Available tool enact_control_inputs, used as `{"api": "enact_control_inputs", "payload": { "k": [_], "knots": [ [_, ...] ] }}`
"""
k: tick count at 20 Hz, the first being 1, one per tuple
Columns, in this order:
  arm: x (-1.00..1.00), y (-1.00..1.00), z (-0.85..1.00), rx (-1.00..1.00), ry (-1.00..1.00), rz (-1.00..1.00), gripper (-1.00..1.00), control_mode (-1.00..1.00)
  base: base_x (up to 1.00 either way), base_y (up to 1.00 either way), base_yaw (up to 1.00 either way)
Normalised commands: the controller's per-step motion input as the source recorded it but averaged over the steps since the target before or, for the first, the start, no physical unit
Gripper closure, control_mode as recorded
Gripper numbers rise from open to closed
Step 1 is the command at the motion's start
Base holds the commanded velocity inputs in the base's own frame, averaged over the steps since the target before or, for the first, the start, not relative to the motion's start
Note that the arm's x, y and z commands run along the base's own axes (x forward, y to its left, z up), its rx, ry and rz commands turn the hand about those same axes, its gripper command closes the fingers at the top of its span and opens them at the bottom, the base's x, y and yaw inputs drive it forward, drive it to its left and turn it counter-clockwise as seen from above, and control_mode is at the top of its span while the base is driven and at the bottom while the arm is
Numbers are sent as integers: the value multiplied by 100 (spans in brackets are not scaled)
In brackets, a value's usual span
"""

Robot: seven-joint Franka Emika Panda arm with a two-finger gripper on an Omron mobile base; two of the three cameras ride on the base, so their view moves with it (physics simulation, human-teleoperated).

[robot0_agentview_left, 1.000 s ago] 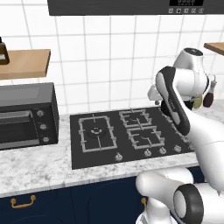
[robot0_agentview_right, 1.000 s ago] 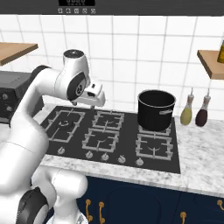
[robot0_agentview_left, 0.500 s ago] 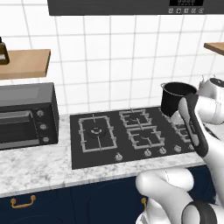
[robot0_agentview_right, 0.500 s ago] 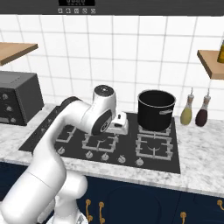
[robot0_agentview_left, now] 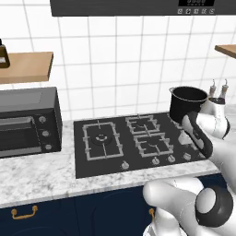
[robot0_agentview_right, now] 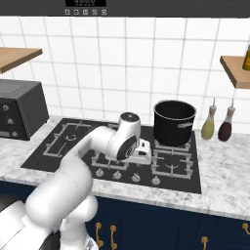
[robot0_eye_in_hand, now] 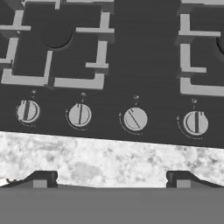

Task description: Turn off the rear right burner of the stove.

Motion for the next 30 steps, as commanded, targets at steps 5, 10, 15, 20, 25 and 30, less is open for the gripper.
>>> {"api": "enact_control_inputs", "payload": {
  "k": [5,10,15,20,25,30],
  "knots": [
    [34,-16,-44,0,13,0,-100,-100,0,0,0],
    [16,-29,-45,0,10,-5,-100,-100,0,0,0],
    [19,0,-54,0,-1,-8,-100,-100,0,0,0],
    [3,0,-27,0,-1,-1,-100,-100,0,0,0],
    [0,5,-18,-2,0,2,-100,-100,0,0,0],
    [1,5,-18,-2,0,4,-100,-100,0,0,0]
  ]
}}
